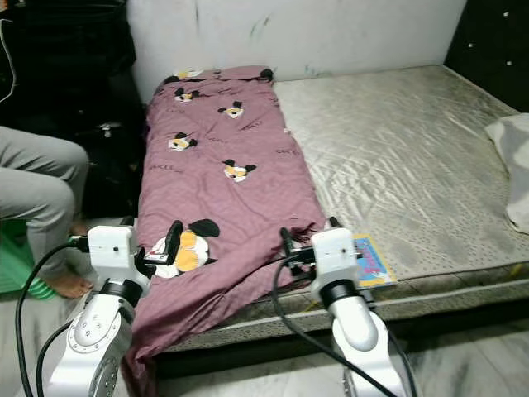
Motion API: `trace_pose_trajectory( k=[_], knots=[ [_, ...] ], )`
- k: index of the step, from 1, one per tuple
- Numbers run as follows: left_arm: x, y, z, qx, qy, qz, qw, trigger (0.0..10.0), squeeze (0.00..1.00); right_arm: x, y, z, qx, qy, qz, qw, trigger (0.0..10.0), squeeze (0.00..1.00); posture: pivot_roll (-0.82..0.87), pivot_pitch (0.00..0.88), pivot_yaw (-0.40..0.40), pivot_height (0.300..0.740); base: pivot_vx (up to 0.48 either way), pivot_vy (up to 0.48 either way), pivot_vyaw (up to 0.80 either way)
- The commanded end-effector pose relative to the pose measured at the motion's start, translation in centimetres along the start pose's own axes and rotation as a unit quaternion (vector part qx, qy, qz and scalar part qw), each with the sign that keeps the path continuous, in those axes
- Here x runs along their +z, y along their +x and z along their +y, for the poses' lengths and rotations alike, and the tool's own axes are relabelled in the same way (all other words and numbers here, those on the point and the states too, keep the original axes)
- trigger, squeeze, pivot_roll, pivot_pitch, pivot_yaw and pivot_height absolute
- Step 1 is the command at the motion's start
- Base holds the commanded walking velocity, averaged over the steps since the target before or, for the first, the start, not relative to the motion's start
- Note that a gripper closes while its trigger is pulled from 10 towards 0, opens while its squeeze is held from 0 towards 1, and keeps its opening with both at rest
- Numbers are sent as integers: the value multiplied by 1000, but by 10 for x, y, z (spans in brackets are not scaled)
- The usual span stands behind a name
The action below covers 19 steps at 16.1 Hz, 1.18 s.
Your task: Clean up the room
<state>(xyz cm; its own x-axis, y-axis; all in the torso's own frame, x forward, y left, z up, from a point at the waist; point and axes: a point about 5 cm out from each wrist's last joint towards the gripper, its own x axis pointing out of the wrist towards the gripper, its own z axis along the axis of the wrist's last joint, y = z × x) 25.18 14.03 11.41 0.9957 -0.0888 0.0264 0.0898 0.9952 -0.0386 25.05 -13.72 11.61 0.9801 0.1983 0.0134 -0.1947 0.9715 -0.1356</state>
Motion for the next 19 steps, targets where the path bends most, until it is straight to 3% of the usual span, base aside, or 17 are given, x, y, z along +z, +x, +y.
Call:
trace_pose_trajectory(
  k=[1,4,9,14,19],
  knots=[
    [-1,0,3,5,1,8,1000,10000,0,-1,2,6,11,5,2,1000,10000,0,-27,23,32,740,0,480,0],
    [-1,1,3,2,3,7,1000,10000,0,-1,3,7,15,2,2,1000,10000,0,-27,23,34,740,0,386,0],
    [0,2,1,-3,9,2,1000,10000,0,-1,4,8,18,-1,1,1000,10000,0,-29,22,33,740,0,0,0],
    [1,3,0,-9,14,-3,1000,10000,0,-2,6,9,20,-4,-1,1000,10000,0,-28,17,31,740,0,0,761],
    [4,1,-4,-41,3,-15,999,10000,0,-2,8,9,22,-3,-2,1000,10000,0,-28,9,28,740,0,0,0]
  ],
)
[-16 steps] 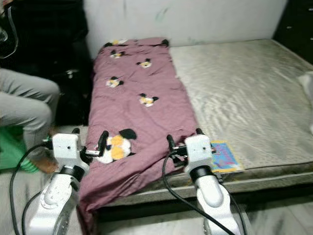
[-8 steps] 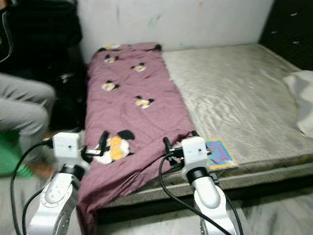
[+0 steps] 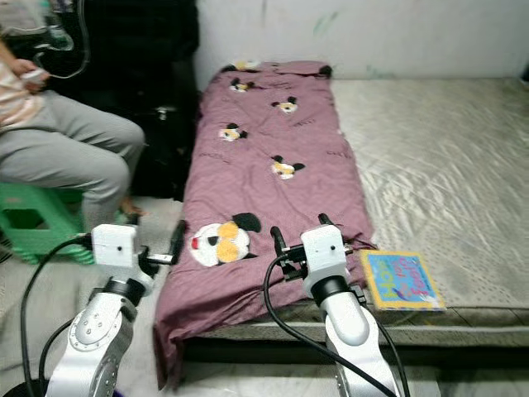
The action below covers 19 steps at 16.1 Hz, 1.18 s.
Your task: Clean up the room
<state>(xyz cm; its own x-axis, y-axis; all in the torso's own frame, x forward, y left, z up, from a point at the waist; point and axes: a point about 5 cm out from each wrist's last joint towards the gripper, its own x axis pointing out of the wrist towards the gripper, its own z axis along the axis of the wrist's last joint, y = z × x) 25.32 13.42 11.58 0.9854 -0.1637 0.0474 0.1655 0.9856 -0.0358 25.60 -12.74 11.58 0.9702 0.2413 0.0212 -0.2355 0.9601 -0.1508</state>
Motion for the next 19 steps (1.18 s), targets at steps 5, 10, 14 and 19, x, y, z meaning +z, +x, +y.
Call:
trace_pose_trajectory(
  k=[5,10,14,19],
  knots=[
    [3,-1,-1,-15,-3,-10,1000,10000,0,-2,1,0,1,5,4,1000,10000,0,-28,9,28,740,316,0,0],
    [3,-2,-2,-17,-5,-11,1000,10000,0,-3,1,1,2,5,6,1000,10000,0,-25,9,27,740,368,0,0],
    [1,-2,-3,-12,-8,-6,1000,10000,0,-6,0,1,2,4,10,1000,10000,0,-25,11,26,740,274,0,0],
    [-1,-2,-1,-4,-3,2,1000,10000,0,-8,-1,2,6,-3,11,1000,10000,0,-26,13,28,740,0,0,96]
  ],
)
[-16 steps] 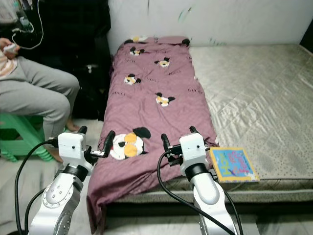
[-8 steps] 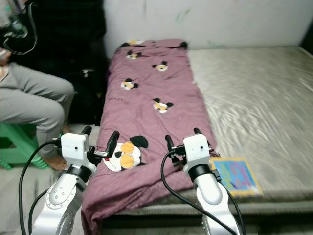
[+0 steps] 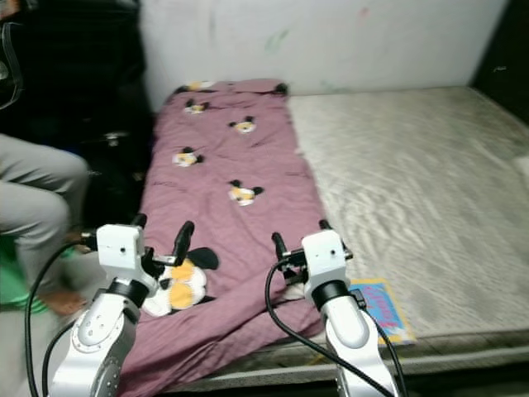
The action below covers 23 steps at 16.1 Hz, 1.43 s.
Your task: Clean up the room
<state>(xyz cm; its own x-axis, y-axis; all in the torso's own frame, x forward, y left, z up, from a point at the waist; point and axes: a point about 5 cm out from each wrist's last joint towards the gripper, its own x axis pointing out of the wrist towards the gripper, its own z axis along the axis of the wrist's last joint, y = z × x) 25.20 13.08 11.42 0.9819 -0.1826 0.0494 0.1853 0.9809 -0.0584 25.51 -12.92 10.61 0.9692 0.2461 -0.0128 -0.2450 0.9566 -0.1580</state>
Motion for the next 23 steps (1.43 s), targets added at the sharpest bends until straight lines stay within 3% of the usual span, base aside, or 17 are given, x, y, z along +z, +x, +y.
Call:
trace_pose_trajectory(
  k=[1,4,18,23],
  knots=[
    [1,-1,2,6,9,2,1000,10000,0,1,1,2,0,2,-4,1000,10000,0,-26,13,28,740,0,0,600],
    [1,0,1,4,10,-1,1000,10000,0,0,2,1,0,5,-4,1000,10000,0,-24,7,26,740,0,-191,637],
    [1,0,-1,-2,5,-3,1000,10000,0,-1,3,1,-3,14,0,1000,10000,0,-25,15,24,740,0,-443,0],
    [1,-1,-1,-5,7,-3,1000,10000,0,-1,3,1,-2,13,-2,1000,10000,0,-27,12,26,740,0,-480,-409]
  ],
)
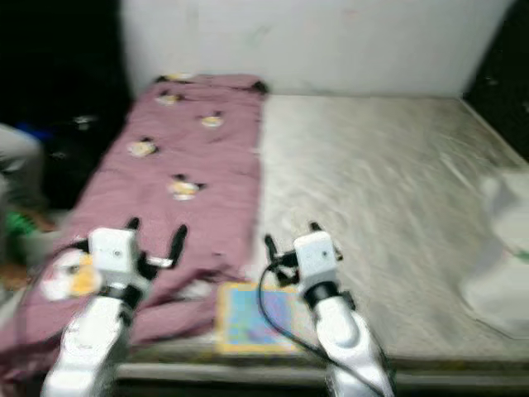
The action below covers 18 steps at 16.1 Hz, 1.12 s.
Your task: Clean up the room
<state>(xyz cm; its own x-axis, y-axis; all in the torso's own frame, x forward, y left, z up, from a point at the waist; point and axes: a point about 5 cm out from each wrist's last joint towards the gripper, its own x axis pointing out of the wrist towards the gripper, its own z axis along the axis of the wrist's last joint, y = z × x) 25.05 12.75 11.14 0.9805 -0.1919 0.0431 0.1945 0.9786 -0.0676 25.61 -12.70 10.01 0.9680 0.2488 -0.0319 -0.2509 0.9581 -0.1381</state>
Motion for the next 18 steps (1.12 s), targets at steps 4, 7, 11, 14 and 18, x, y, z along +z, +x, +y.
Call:
trace_pose_trajectory(
  k=[4,7,11,14,18],
  knots=[
    [4,0,2,1,16,-7,1000,10000,0,4,2,0,-2,1,-9,1000,10000,0,-26,9,23,740,0,-167,0],
    [3,1,3,10,15,-5,1000,10000,0,4,2,-1,1,-2,-9,1000,10000,0,-26,6,22,740,0,0,0],
    [2,1,3,12,16,-2,1000,10000,0,4,2,-1,1,-3,-9,1000,10000,0,-27,5,21,740,0,0,0],
    [2,2,3,13,16,-3,1000,10000,0,3,3,-1,0,-3,-9,1000,10000,0,-26,9,17,740,0,-310,0],
    [2,3,3,13,15,-3,1000,10000,0,3,3,-1,-2,-2,-8,1000,10000,0,-26,9,19,740,0,-374,0]
  ],
)
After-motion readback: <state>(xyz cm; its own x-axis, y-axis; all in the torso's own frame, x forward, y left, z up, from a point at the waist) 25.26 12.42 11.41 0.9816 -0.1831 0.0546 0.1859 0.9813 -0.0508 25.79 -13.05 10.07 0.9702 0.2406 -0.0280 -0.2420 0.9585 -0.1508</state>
